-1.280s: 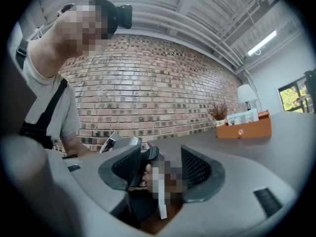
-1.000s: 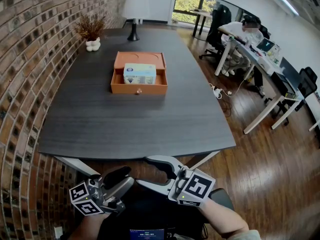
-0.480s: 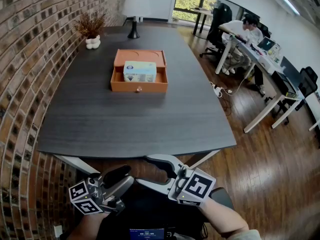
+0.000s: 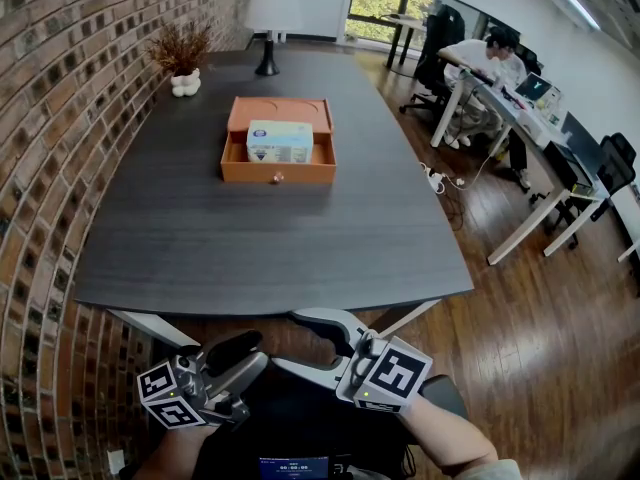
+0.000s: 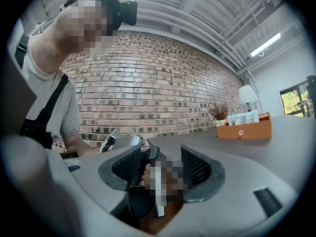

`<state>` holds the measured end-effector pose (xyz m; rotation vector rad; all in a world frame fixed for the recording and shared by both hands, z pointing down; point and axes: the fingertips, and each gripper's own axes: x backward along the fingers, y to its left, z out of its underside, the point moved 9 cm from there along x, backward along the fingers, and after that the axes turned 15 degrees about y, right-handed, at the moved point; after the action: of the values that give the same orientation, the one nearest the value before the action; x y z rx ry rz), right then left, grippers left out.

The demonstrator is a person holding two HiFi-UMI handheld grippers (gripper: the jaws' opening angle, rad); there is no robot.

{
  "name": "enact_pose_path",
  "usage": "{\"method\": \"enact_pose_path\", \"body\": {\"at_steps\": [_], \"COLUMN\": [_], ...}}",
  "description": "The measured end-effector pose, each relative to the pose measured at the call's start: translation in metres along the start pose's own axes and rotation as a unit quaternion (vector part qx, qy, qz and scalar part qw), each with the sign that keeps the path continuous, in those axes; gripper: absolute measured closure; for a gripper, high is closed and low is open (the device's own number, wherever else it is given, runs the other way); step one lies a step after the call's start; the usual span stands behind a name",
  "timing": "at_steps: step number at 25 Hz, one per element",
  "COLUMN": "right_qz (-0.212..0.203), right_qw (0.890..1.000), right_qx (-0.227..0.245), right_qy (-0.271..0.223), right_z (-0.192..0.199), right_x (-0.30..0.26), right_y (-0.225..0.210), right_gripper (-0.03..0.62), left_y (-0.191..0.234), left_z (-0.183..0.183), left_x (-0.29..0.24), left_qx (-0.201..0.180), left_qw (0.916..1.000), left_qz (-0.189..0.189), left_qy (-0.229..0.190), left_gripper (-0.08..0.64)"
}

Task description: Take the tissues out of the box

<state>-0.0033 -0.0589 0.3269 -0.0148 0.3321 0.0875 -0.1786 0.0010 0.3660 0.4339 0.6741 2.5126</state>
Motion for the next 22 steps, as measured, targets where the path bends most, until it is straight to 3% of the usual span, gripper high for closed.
{"method": "enact_pose_path", "body": {"at_steps": [22], "right_qz": [0.004], "right_qw": [1.0], "right_qx": [0.006], "right_qy": [0.005], "right_z": [-0.0034], "right_x": [-0.0007], "right_y": [0.002], "right_gripper": [0.337], "left_y": [0.0019], "left_z": [0.0013], "left_x": [-0.0001], "left_qx": [0.006], "left_qw": [1.0], "left_qz": [0.001], "left_qy": [0.004], "left_gripper": [0.428]}}
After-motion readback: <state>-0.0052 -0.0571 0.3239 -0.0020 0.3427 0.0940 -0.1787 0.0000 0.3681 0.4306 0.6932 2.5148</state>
